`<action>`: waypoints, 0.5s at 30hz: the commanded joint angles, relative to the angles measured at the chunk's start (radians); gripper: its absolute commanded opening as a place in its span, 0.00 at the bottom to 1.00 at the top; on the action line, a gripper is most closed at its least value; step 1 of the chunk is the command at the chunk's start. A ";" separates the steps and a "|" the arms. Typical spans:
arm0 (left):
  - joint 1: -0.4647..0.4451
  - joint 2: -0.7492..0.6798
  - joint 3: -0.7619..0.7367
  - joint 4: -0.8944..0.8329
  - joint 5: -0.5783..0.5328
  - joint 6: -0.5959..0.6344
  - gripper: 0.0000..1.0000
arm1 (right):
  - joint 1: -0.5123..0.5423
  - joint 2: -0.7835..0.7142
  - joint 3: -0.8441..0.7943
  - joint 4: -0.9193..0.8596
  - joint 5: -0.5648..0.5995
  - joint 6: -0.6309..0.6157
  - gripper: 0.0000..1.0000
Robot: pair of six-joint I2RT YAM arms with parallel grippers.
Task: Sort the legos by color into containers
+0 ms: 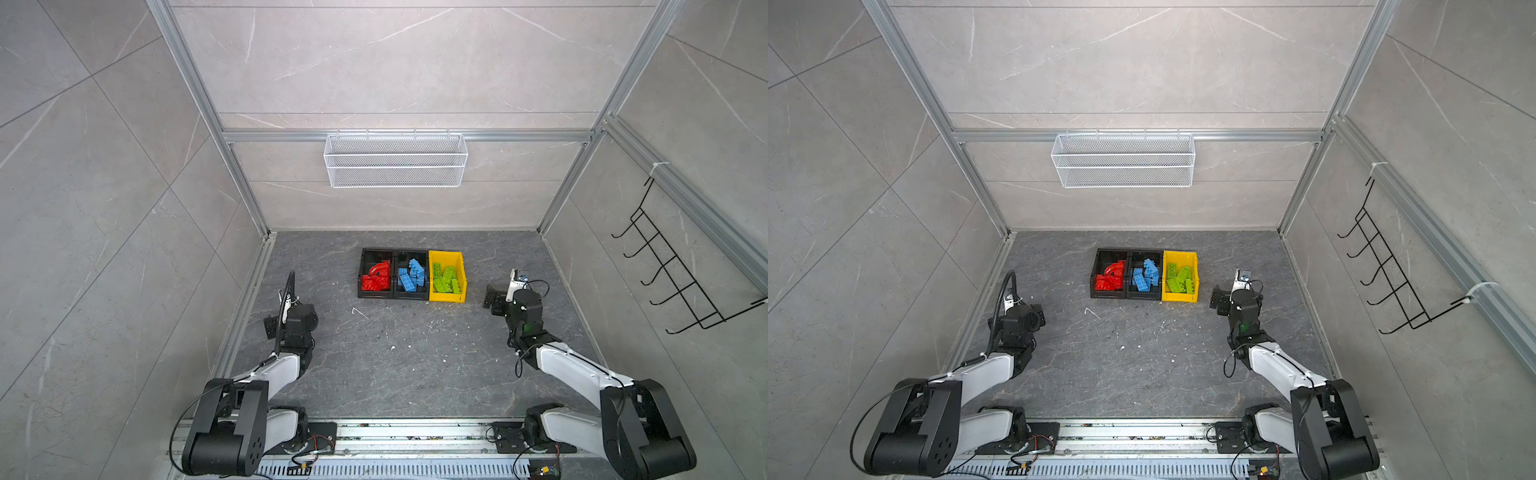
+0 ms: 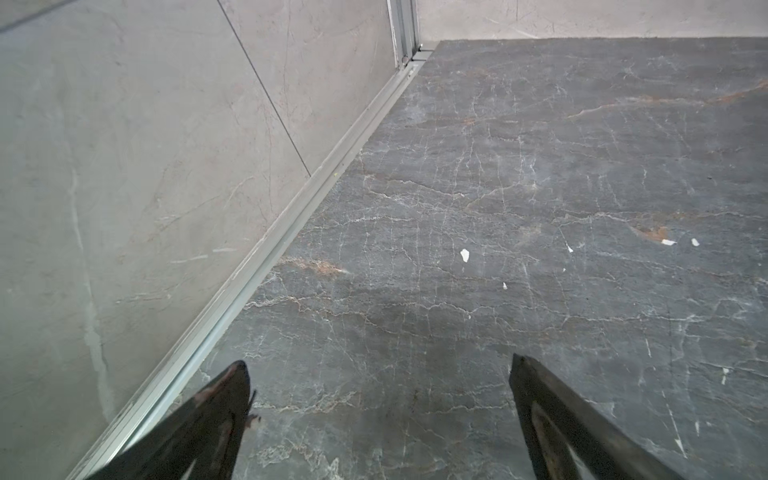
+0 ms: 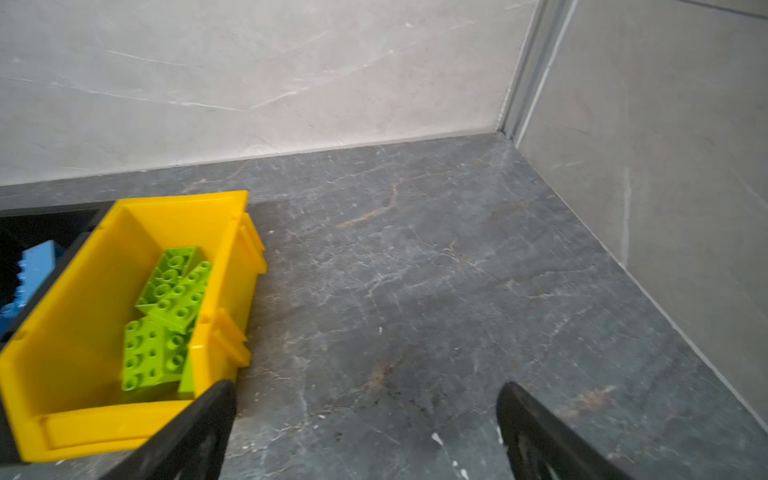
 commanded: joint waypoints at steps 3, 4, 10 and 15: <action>0.034 0.090 -0.006 0.281 0.126 0.046 1.00 | -0.054 0.037 -0.022 0.172 -0.074 -0.067 1.00; 0.046 0.122 0.011 0.277 0.164 0.042 1.00 | -0.065 0.052 -0.011 0.138 -0.059 -0.061 1.00; 0.087 0.196 0.118 0.138 0.274 0.033 1.00 | -0.117 0.151 -0.082 0.291 -0.119 -0.042 1.00; 0.102 0.196 0.121 0.136 0.295 0.030 1.00 | -0.110 0.275 -0.084 0.390 -0.215 -0.093 1.00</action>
